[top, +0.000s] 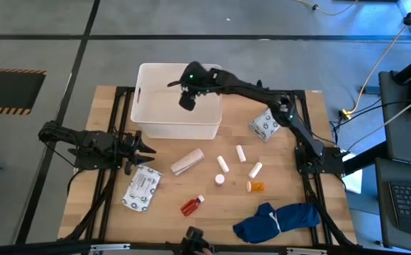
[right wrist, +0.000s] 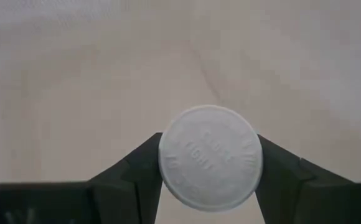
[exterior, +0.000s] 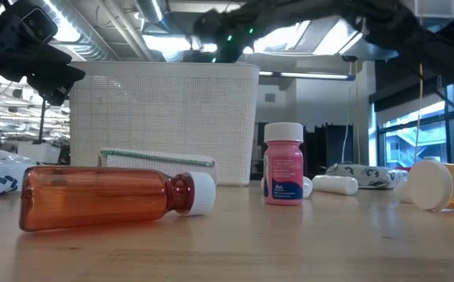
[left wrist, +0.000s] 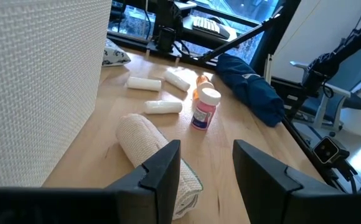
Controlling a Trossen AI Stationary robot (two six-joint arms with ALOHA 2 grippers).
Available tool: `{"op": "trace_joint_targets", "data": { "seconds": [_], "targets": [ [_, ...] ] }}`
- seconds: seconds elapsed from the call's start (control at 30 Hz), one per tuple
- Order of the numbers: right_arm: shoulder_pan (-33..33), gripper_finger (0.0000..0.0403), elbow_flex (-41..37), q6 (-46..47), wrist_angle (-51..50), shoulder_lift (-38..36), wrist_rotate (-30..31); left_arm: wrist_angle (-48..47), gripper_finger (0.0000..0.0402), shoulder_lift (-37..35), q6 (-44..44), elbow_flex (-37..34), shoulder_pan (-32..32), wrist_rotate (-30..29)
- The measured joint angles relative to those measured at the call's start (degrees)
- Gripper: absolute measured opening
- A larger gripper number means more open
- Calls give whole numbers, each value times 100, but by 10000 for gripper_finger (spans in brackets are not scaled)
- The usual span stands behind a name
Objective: Pick & place medical supplies in basket/bin
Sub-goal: Put the white medicine bottle into the white bin
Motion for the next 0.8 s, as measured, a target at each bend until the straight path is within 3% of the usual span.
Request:
{"op": "trace_joint_targets", "data": {
  "seconds": [0.43,0.8],
  "targets": [
    [-405,192,0,998,43,672,-154,-1,143,0,0,-2,0,0],
    [-592,193,0,1206,105,931,-106,0,143,0,0,-2,0,-2]
  ]
}}
